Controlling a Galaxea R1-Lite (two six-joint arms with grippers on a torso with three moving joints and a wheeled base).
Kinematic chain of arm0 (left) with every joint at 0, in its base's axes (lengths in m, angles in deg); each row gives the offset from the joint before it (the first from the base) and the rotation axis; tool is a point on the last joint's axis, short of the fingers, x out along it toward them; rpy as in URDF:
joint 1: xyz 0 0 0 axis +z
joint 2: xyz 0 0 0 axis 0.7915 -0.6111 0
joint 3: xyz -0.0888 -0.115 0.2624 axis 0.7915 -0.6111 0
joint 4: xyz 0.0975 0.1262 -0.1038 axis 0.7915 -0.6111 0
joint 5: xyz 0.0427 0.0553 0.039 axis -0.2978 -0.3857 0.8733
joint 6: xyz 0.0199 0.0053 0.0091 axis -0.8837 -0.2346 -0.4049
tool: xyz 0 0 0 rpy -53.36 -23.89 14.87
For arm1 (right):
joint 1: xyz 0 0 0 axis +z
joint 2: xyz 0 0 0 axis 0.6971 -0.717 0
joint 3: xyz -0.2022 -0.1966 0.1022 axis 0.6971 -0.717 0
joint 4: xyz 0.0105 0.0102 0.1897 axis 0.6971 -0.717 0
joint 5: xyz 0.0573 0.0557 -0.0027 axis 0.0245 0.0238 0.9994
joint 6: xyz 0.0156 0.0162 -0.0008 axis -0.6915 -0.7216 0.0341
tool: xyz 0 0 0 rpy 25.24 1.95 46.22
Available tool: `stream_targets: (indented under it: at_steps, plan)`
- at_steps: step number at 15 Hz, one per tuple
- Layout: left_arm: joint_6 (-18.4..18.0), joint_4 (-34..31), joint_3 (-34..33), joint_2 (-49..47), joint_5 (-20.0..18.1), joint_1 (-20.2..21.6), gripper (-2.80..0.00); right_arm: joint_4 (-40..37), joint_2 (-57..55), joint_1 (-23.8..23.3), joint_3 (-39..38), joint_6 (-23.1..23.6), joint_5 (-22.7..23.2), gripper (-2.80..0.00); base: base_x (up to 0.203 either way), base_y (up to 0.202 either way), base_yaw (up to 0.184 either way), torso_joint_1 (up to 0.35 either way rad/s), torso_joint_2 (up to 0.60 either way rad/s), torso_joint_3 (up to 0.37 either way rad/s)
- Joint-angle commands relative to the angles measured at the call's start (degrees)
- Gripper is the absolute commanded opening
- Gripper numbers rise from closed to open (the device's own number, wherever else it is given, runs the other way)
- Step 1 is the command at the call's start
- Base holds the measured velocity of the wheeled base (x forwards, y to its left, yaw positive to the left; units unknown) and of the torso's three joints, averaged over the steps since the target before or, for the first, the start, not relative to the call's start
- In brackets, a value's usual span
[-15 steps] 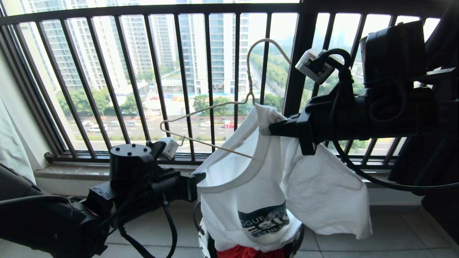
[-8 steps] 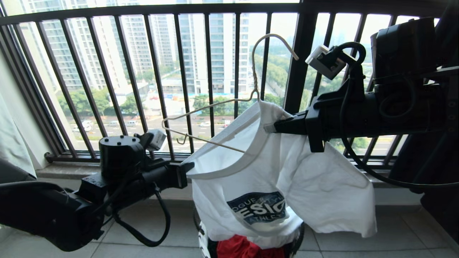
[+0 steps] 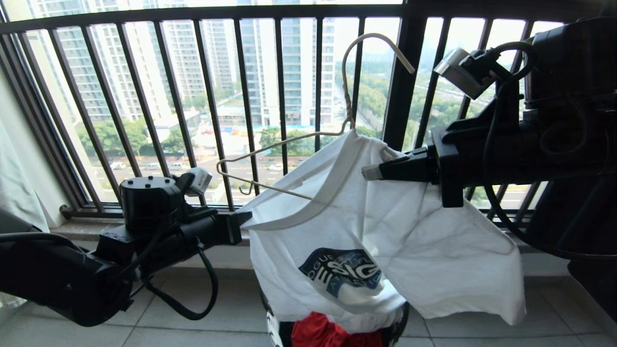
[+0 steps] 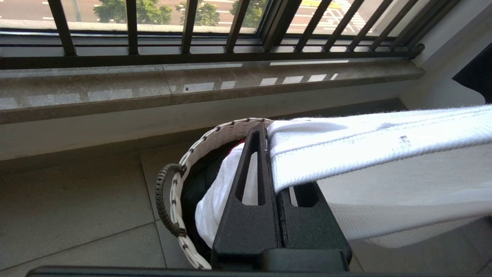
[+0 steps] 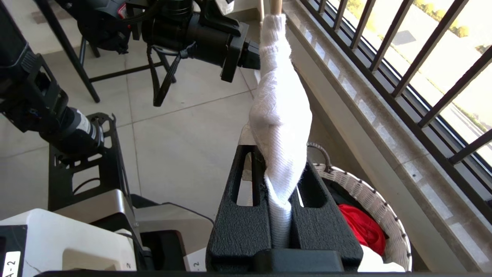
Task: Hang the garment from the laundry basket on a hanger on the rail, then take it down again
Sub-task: Hang the clothes on the clothes rack
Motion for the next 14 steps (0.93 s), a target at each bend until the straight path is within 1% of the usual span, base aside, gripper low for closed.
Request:
stream_targets:
  at_steps: [1, 2, 4, 6, 10, 13, 14]
  plan:
    - [0.11, 0.30, 0.08, -0.10, -0.03, 0.13, -2.80, 0.00, 0.83, -0.05, -0.44, 0.11, 2.15, -2.80, 0.000, 0.000, 0.000, 0.000, 0.00, 0.000]
    - [0.11, 0.30, 0.02, -0.10, -0.03, 0.04, -2.80, -0.08, 1.15, -0.05, -0.58, -0.05, 3.92, -2.80, 0.000, 0.000, 0.000, 0.000, 0.00, 0.000]
    - [0.11, 0.30, 0.02, -0.20, -0.03, 0.05, -2.80, 0.00, 1.62, 0.04, -1.65, 0.08, 5.52, -2.80, 0.000, 0.000, 0.000, 0.000, 0.00, 0.000]
    - [0.11, 0.30, 0.09, 0.50, -0.03, 0.14, -2.80, 0.00, 1.27, -0.04, -1.96, 0.61, 5.67, -2.80, 0.000, 0.000, 0.000, 0.000, 0.00, 0.000]
    - [0.11, 0.30, 0.63, 1.61, -0.03, 1.18, -2.80, 0.00, 0.08, -0.69, -2.73, 4.17, 5.32, -2.80, 0.000, 0.000, 0.000, 0.000, 0.00, 0.000]
    - [0.11, -0.13, 0.76, 3.06, -0.03, 1.75, -2.80, 0.00, -1.89, -2.91, -2.55, 6.53, 5.32, -2.80, 0.000, 0.000, 0.000, 0.000, 0.00, 0.000]
    - [0.03, -1.45, 1.27, 3.49, -0.03, 2.06, -2.80, 0.02, -2.45, -3.49, -2.38, 6.79, 5.40, -2.80, 0.000, 0.000, 0.000, 0.000, 0.00, 0.000]
